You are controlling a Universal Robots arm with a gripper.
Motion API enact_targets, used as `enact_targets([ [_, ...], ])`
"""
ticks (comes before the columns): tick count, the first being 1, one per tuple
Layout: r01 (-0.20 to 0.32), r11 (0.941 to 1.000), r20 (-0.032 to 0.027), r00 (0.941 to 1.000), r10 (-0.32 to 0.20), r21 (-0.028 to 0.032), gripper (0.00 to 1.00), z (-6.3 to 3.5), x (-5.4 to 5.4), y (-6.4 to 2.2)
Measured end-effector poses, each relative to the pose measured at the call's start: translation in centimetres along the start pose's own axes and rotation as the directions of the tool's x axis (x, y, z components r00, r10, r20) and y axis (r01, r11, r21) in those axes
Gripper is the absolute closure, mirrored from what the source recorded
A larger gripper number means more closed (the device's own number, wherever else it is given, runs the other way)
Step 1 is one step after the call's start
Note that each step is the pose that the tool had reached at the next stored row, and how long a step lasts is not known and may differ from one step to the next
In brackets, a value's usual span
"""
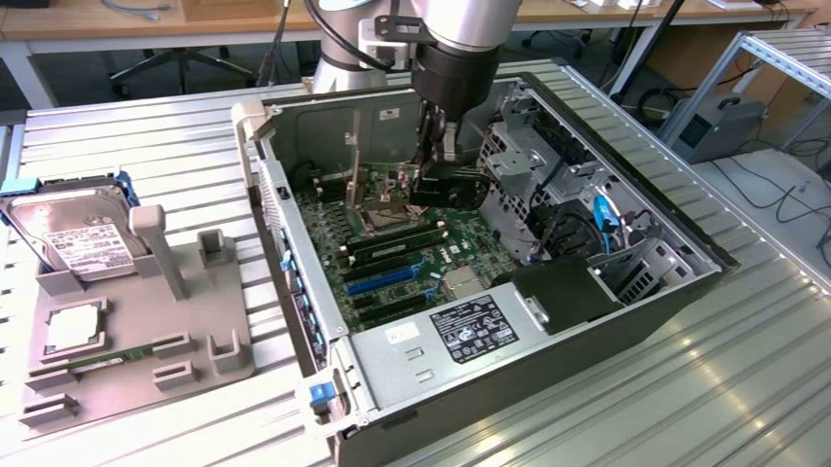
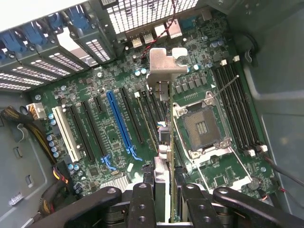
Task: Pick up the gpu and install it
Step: 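Insert the gpu into the slot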
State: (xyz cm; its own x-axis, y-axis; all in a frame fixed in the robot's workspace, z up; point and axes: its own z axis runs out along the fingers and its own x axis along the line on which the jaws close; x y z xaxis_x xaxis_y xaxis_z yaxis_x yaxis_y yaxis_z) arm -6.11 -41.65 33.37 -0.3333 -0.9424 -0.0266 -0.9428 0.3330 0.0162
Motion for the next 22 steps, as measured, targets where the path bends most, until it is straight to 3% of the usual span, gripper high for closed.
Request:
enact_targets([
  [22,0.029,0.9996,-0.0004,0.9996,-0.029,-0.0007,0.73,0.02,0.00,0.00],
])
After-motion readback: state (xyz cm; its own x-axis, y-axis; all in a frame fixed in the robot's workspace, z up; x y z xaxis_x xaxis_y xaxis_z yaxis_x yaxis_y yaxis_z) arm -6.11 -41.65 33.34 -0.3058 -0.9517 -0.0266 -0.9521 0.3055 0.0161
